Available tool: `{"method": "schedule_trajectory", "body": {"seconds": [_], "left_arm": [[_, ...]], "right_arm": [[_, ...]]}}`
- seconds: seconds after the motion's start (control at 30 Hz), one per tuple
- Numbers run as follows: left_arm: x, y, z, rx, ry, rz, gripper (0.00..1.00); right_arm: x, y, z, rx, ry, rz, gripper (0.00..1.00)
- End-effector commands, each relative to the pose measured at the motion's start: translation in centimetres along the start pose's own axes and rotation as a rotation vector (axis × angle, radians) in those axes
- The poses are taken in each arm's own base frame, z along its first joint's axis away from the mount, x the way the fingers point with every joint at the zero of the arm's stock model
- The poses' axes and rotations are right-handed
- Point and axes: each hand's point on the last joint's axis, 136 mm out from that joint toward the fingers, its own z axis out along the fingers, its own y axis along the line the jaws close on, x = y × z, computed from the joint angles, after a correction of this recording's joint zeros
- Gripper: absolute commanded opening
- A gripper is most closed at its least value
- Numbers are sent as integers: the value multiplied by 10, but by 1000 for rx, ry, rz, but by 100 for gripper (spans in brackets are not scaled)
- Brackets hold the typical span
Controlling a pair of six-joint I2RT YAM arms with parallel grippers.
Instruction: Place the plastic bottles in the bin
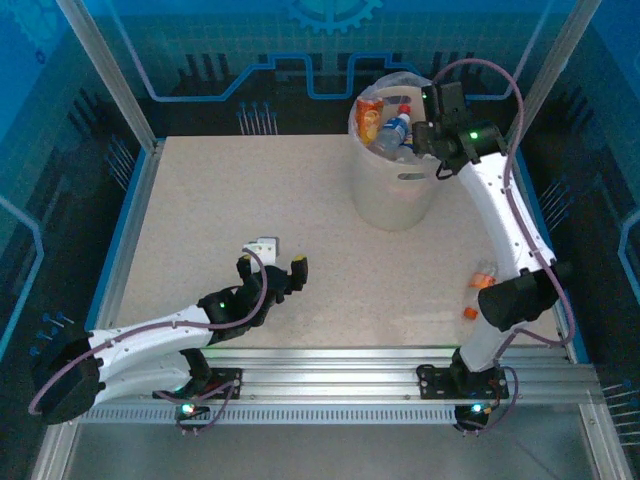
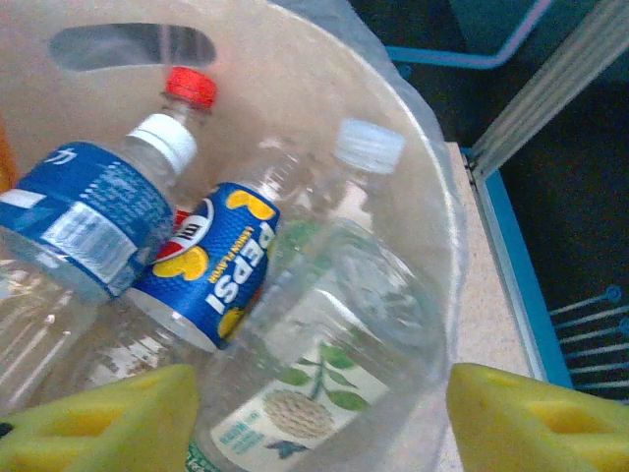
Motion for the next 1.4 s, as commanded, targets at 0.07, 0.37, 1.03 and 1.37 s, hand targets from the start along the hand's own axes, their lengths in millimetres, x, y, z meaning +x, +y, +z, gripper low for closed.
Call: {"method": "schedule_trajectory", "body": {"seconds": [0.07, 0.37, 1.03, 1.37], "left_arm": [[-9, -1, -2, 3, -11, -33, 99], [-5, 1, -1, -2, -4, -40, 99], [-4, 3, -2, -9, -6, -42, 99], [-6, 4, -3, -12, -11, -44, 99]], "right_arm": [[-5, -12, 1, -72, -23, 120, 63], [2, 6, 29, -183, 39, 128, 50], [23, 30, 29, -298, 113, 103, 59], [-6, 21, 7, -291, 46, 85, 69]]}}
